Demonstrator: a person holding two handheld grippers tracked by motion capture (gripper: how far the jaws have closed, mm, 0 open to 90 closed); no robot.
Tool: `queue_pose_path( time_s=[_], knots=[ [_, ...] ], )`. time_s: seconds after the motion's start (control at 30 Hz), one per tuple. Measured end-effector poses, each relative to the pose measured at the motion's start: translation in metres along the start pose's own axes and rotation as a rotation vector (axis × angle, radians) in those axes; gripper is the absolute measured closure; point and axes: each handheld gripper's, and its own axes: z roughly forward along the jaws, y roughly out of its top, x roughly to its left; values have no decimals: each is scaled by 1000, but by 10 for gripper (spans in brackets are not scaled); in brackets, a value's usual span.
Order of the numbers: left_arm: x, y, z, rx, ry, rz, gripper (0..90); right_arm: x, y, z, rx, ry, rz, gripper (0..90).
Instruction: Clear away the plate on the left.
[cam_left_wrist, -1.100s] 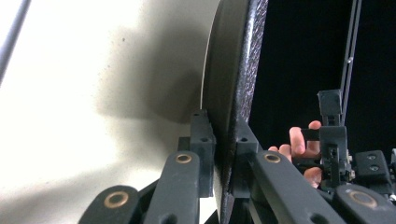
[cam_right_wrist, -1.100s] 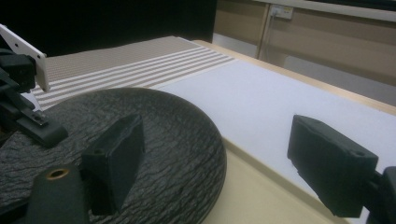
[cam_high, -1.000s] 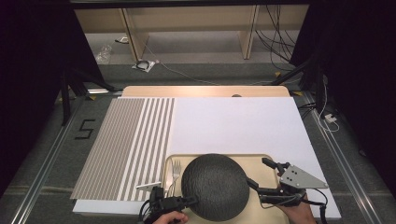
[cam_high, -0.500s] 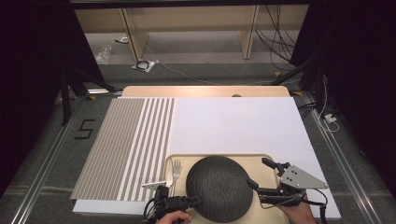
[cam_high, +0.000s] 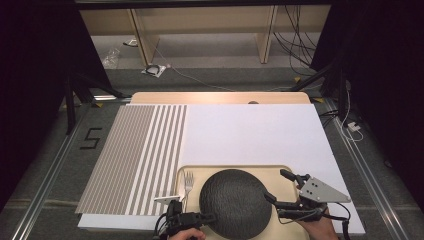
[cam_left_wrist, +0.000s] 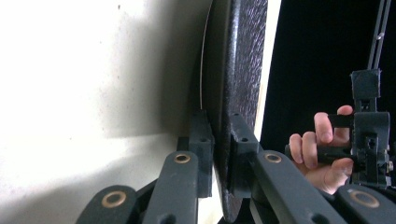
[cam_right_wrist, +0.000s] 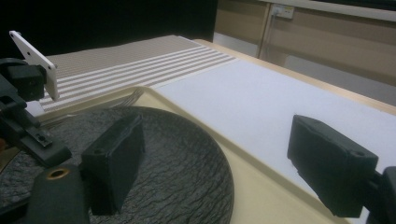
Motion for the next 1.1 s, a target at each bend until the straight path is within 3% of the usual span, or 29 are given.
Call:
queue_pose_path(
  time_s=[0.13,0.27,0.37,0.6,0.8,1.1],
  knots=[
    [-2,0,-1,11,8,37,808,0,0,0,4,2,-1,199],
    [1,0,0,13,11,15,771,1,0,1,-1,2,-4,199],
    [-1,0,0,17,11,35,739,0,0,0,0,3,-2,200],
    [-1,-2,1,56,12,33,607,1,0,1,-3,5,-5,199],
    [-4,0,2,88,20,63,505,1,0,1,-2,8,-4,200],
    [-6,3,-4,64,17,89,415,1,0,1,2,12,-4,200]
  ],
)
